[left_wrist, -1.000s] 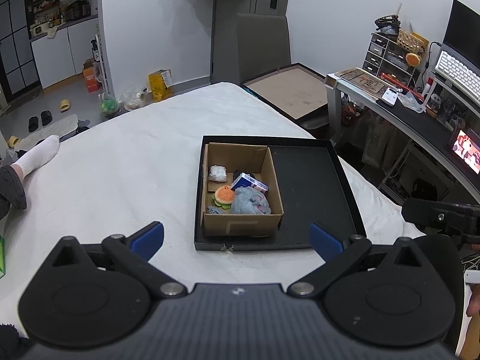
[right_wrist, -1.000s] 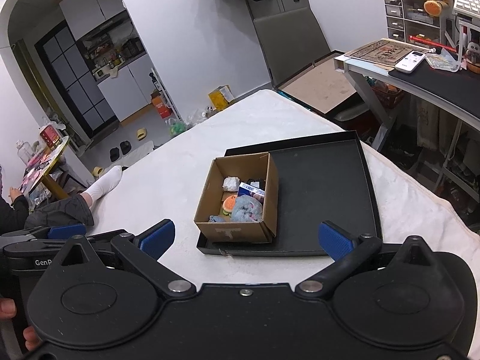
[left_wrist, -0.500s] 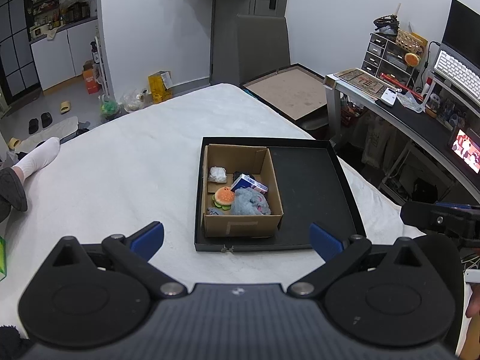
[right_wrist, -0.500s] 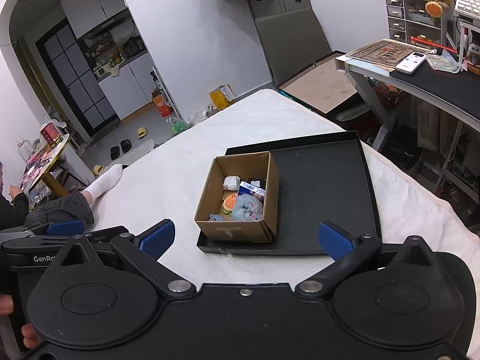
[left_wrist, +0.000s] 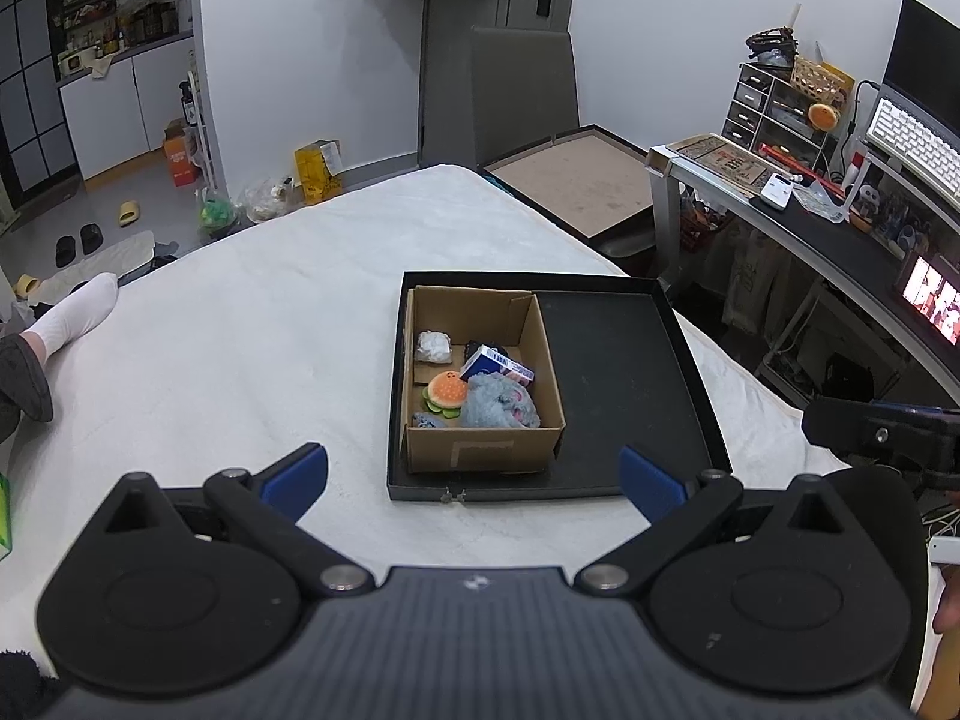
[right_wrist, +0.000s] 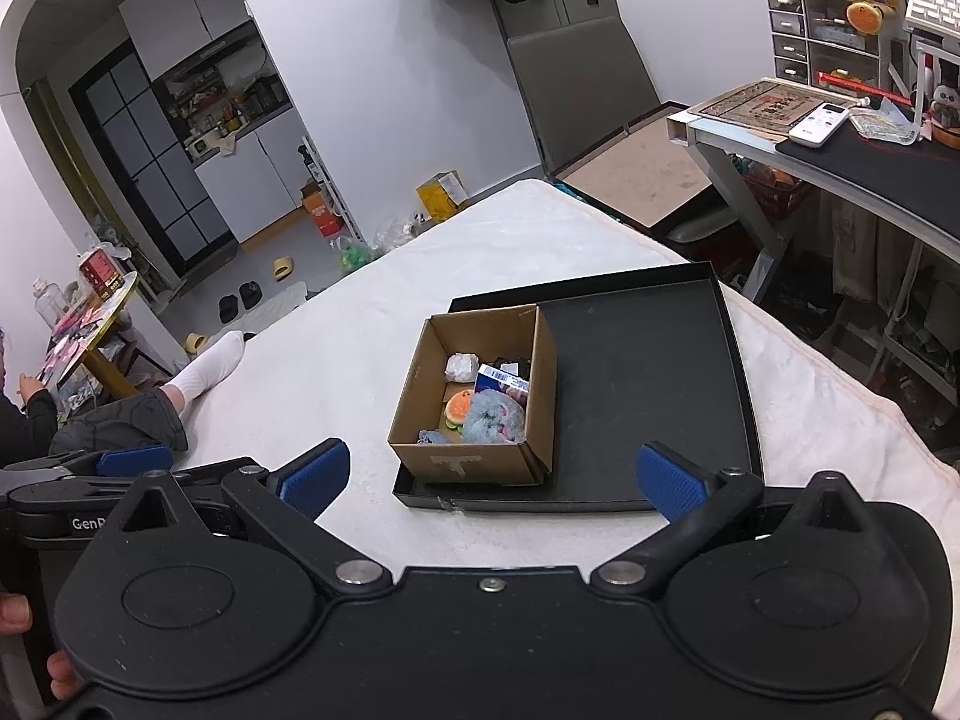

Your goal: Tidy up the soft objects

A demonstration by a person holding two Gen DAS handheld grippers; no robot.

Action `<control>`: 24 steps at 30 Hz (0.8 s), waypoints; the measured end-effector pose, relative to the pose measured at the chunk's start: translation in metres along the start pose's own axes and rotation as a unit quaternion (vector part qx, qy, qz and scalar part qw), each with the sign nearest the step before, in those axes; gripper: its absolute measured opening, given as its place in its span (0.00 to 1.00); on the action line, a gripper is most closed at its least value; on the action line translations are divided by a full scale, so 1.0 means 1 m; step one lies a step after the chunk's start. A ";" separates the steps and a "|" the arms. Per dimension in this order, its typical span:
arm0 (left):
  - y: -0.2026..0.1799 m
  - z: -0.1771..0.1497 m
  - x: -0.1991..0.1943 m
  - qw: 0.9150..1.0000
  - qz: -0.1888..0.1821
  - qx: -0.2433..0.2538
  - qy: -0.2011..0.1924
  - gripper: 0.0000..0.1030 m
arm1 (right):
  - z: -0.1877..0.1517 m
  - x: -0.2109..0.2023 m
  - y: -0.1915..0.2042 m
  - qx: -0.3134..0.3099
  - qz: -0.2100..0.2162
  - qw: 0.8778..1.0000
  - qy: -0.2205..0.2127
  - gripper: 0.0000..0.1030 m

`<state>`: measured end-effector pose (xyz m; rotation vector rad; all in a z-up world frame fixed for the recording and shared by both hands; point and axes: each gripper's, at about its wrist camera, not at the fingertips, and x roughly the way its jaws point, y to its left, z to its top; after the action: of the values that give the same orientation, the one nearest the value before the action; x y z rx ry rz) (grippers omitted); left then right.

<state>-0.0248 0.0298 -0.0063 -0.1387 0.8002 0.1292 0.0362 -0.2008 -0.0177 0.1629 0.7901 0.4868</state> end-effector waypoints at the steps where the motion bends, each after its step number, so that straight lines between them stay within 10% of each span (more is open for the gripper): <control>1: 0.000 0.000 0.000 1.000 0.000 0.000 0.000 0.99 | 0.000 0.000 0.000 0.000 0.000 1.000 0.000 1.00; 24: 0.000 0.000 0.000 1.000 0.000 0.000 0.001 0.99 | 0.001 0.003 0.002 -0.001 -0.001 1.000 0.003 1.00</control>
<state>-0.0245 0.0302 -0.0064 -0.1388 0.8024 0.1294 0.0374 -0.1979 -0.0184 0.1594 0.7960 0.4861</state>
